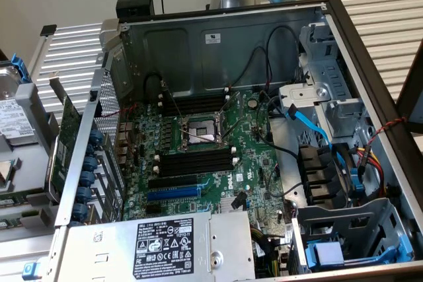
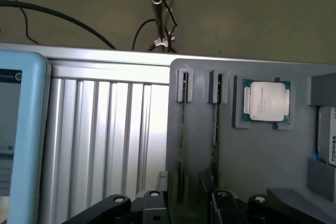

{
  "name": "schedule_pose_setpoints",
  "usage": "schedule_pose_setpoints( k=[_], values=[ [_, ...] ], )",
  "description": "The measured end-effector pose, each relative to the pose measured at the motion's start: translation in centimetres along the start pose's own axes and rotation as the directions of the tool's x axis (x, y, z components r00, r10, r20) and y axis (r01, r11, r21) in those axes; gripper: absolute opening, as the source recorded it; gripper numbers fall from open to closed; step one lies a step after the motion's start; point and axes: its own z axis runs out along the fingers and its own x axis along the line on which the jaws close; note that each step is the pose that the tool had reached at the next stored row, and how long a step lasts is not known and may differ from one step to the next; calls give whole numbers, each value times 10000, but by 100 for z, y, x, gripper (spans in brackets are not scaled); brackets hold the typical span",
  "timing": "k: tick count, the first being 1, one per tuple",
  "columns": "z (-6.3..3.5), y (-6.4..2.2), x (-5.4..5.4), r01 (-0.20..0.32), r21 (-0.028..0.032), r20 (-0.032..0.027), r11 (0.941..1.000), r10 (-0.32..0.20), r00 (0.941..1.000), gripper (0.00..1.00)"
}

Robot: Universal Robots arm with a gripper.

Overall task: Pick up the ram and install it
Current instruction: 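Pick up the ram and move it above insertion slot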

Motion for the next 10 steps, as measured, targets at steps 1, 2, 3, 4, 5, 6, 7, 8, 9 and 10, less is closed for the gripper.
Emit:
schedule_pose_setpoints(
  k=[1,2,3,4,5,6,7,8,9,10],
  values=[
    [18,0,1,0,-1,-1,10000,0,10000,36],
    [36,-1,1,-1,-1,-1,10000,1,10000,36],
    [54,-1,3,-1,-2,-2,10000,1,10000,36],
    [72,-1,3,-1,-1,-1,10000,1,10000,36],
    [90,-2,4,-1,-1,-1,10000,1,10000,36],
    [109,-2,4,-2,-1,-1,10000,2,10000,36],
    [127,-3,5,-3,-1,0,10000,3,10000,36],
    [146,-3,6,-8,0,1,10000,8,10000,36],
    [164,-3,7,-15,-1,2,10000,15,10000,36],
    [181,-3,7,-21,-1,2,10000,21,10000,36]
  ],
)
